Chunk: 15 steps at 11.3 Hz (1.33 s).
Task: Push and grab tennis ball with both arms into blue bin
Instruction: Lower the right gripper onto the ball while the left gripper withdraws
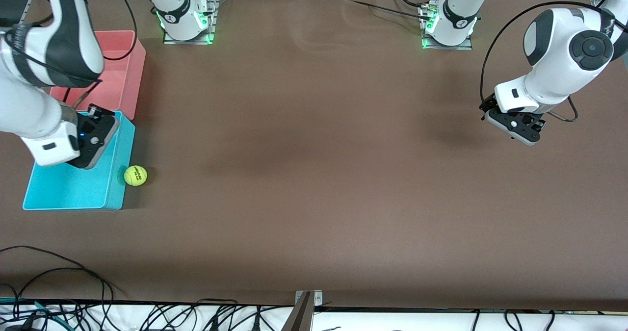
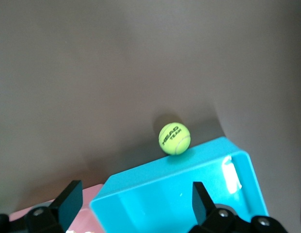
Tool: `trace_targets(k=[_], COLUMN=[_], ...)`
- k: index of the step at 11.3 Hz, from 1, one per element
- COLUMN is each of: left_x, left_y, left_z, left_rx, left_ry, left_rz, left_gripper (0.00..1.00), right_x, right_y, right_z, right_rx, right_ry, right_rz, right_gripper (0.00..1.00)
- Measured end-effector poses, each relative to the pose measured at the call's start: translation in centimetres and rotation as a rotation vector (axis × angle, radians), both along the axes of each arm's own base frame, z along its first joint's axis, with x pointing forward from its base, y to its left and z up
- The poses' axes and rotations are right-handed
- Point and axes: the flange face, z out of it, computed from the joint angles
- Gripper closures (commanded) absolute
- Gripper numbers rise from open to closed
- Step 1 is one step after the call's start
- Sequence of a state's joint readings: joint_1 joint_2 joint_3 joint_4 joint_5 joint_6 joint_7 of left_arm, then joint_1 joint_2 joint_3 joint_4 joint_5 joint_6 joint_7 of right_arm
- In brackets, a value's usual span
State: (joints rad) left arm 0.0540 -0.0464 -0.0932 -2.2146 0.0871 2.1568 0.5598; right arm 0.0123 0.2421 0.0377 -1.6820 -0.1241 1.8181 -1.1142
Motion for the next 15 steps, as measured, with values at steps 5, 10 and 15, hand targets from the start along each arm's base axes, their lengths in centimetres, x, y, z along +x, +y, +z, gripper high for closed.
trace_targets(k=[5,10,15], left_x=[1.8,2.8,3.1], left_y=[-0.4,-2.0,-5.4], left_z=[8.4,17.1,22.9], left_rx=[-0.005,-0.009,-0.014], left_ry=[-0.031,-0.069,-0.067], left_rz=[0.151,0.235,0.541], left_gripper=[0.0,0.0,0.0], right_x=[-2.4,-3.2,-3.6], right_y=[-0.1,-1.1,-4.6], right_z=[-8.6,-12.7,-16.3], right_rx=[0.013,-0.006,-0.009], right_ry=[-0.06,-0.095,-0.103], right_rz=[0.204,0.438,0.419], right_gripper=[0.0,0.0,0.0])
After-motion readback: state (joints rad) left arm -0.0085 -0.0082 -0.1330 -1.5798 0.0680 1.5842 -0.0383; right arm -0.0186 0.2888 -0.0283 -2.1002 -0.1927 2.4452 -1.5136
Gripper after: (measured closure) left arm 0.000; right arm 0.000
